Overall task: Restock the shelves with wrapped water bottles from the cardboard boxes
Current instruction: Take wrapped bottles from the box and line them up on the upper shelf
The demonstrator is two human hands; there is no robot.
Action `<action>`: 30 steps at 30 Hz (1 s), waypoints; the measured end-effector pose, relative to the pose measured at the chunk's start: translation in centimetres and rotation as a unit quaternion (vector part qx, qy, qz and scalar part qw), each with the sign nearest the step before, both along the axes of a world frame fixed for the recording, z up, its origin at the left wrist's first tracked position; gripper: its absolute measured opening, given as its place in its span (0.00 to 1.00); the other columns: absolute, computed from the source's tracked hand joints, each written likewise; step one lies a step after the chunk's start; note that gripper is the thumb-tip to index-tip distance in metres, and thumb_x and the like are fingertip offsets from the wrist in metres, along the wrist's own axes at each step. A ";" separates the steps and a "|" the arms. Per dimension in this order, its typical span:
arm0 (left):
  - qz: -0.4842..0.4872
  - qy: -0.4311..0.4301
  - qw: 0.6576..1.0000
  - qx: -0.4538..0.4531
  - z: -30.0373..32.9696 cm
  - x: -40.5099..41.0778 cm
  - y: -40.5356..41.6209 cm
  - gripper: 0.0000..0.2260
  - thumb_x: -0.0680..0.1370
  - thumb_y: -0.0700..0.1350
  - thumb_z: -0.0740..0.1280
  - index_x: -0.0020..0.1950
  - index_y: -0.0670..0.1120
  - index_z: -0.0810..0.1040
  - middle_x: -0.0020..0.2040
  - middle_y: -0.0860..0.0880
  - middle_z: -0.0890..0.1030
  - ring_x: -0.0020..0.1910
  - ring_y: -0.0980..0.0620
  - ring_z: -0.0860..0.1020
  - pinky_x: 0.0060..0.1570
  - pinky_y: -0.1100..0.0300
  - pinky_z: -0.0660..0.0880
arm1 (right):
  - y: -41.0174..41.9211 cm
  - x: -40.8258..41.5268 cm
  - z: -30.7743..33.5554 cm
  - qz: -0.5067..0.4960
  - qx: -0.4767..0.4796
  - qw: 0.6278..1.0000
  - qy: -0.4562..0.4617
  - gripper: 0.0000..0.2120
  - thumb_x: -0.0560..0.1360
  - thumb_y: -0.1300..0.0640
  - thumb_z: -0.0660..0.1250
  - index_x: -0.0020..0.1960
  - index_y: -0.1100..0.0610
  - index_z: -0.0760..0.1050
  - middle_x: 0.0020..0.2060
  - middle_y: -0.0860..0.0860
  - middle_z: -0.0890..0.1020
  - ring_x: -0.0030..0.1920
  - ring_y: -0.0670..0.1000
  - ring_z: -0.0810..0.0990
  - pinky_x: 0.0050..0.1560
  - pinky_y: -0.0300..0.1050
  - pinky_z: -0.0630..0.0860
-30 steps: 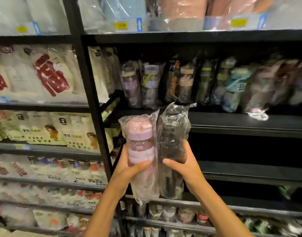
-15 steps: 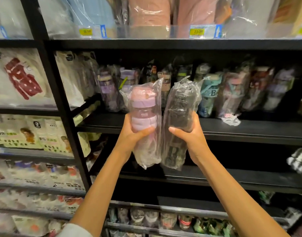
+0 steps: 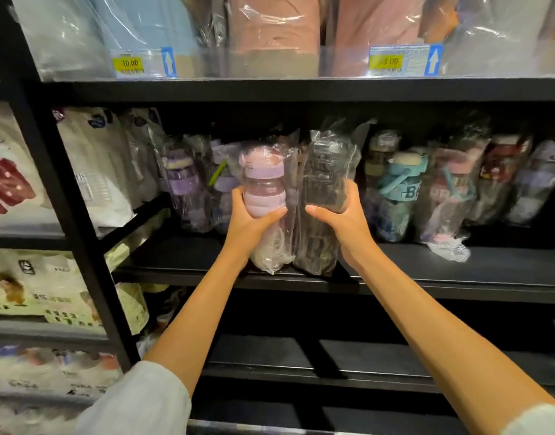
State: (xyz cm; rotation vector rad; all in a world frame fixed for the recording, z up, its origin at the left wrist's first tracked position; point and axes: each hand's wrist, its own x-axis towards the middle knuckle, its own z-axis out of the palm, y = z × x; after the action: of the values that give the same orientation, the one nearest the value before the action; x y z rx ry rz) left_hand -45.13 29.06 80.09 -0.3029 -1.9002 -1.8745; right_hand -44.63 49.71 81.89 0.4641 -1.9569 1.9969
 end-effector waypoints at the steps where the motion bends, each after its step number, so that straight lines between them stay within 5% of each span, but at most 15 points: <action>1: 0.004 0.001 1.000 0.001 -0.3 -1.0 0.1 0.32 0.70 0.47 0.82 0.67 0.54 0.68 0.64 0.51 0.79 0.60 0.57 0.81 0.59 0.56 0.81 | -0.2 -1.0 -0.3 -0.008 -0.001 1.000 -0.008 0.39 0.68 0.53 0.84 0.73 0.49 0.67 0.66 0.47 0.80 0.65 0.47 0.81 0.68 0.54 0.77; 4: 0.018 -0.021 1.000 -0.001 -0.9 -3.9 0.1 0.30 0.71 0.48 0.82 0.64 0.58 0.67 0.65 0.53 0.77 0.61 0.58 0.80 0.60 0.60 0.79 | -0.6 -3.8 -0.6 -0.037 -0.011 0.998 -0.048 0.34 0.67 0.53 0.85 0.66 0.51 0.70 0.61 0.49 0.82 0.60 0.47 0.83 0.65 0.54 0.80; 9: 0.073 -0.105 0.992 -0.011 -1.3 -8.5 0.4 0.29 0.69 0.48 0.82 0.65 0.40 0.75 0.58 0.44 0.83 0.56 0.47 0.83 0.53 0.54 0.80 | -1.0 -7.7 -0.4 -0.063 0.011 0.995 -0.079 0.21 0.69 0.55 0.83 0.55 0.51 0.77 0.50 0.45 0.85 0.54 0.49 0.84 0.65 0.54 0.80; 11: 0.088 -0.146 0.985 -0.001 -1.1 -9.8 0.8 0.23 0.73 0.43 0.79 0.65 0.37 0.79 0.59 0.41 0.83 0.57 0.44 0.83 0.53 0.56 0.78 | -1.7 -8.8 -0.1 -0.057 -0.008 0.995 -0.087 0.33 0.70 0.57 0.82 0.70 0.50 0.71 0.59 0.46 0.83 0.60 0.50 0.82 0.67 0.51 0.78; 14: 0.093 -0.186 0.978 0.017 -1.5 -12.0 0.8 0.24 0.79 0.41 0.74 0.73 0.36 0.73 0.71 0.40 0.77 0.69 0.41 0.76 0.71 0.53 0.71 | -2.4 -10.7 0.0 -0.087 0.007 0.995 -0.037 0.44 0.68 0.63 0.83 0.77 0.54 0.64 0.69 0.55 0.79 0.68 0.57 0.78 0.71 0.56 0.75; 16: 0.108 -0.164 0.980 -0.021 -1.3 -12.6 1.0 0.25 0.82 0.40 0.70 0.77 0.37 0.68 0.77 0.41 0.71 0.74 0.42 0.71 0.74 0.57 0.65 | -2.4 -11.8 -0.1 -0.086 0.021 0.996 -0.013 0.45 0.68 0.65 0.82 0.78 0.56 0.63 0.67 0.52 0.78 0.68 0.55 0.77 0.70 0.54 0.75; 19: 0.140 -0.056 0.986 -0.078 -0.4 -13.5 1.3 0.35 0.77 0.42 0.76 0.79 0.40 0.61 0.72 0.48 0.69 0.68 0.50 0.69 0.62 0.73 0.60 | -2.2 -12.9 -0.2 -0.070 0.019 0.997 -0.014 0.47 0.70 0.64 0.81 0.80 0.55 0.59 0.62 0.44 0.74 0.65 0.46 0.73 0.68 0.40 0.70; 23: 0.143 -0.031 0.988 -0.039 0.0 -14.6 1.8 0.39 0.72 0.39 0.80 0.77 0.41 0.62 0.66 0.51 0.71 0.65 0.50 0.73 0.62 0.67 0.69 | -2.0 -14.5 -0.8 -0.050 0.027 0.998 -0.002 0.43 0.69 0.62 0.82 0.76 0.48 0.62 0.61 0.44 0.79 0.63 0.46 0.78 0.68 0.44 0.73; 27: 0.140 -0.017 0.990 -0.025 -0.4 -15.3 1.8 0.39 0.71 0.35 0.80 0.75 0.40 0.62 0.64 0.49 0.73 0.62 0.51 0.74 0.48 0.78 0.70 | -1.8 -15.6 -1.0 -0.038 0.015 0.999 0.001 0.41 0.70 0.63 0.81 0.71 0.42 0.60 0.57 0.35 0.77 0.54 0.29 0.77 0.56 0.28 0.73; 30: 0.138 -0.017 0.990 -0.031 -0.4 -15.7 1.7 0.41 0.71 0.37 0.81 0.76 0.42 0.61 0.69 0.46 0.73 0.65 0.50 0.74 0.57 0.70 0.70 | -1.9 -15.9 -1.1 -0.028 0.019 0.999 0.004 0.42 0.71 0.63 0.81 0.72 0.42 0.60 0.59 0.37 0.77 0.59 0.36 0.78 0.59 0.32 0.74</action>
State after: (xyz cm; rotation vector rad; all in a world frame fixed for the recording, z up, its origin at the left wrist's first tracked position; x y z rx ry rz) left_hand -60.83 30.77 79.66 -0.0243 -1.9138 -1.6507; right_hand -60.51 47.83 80.78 0.4199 -1.9851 1.9231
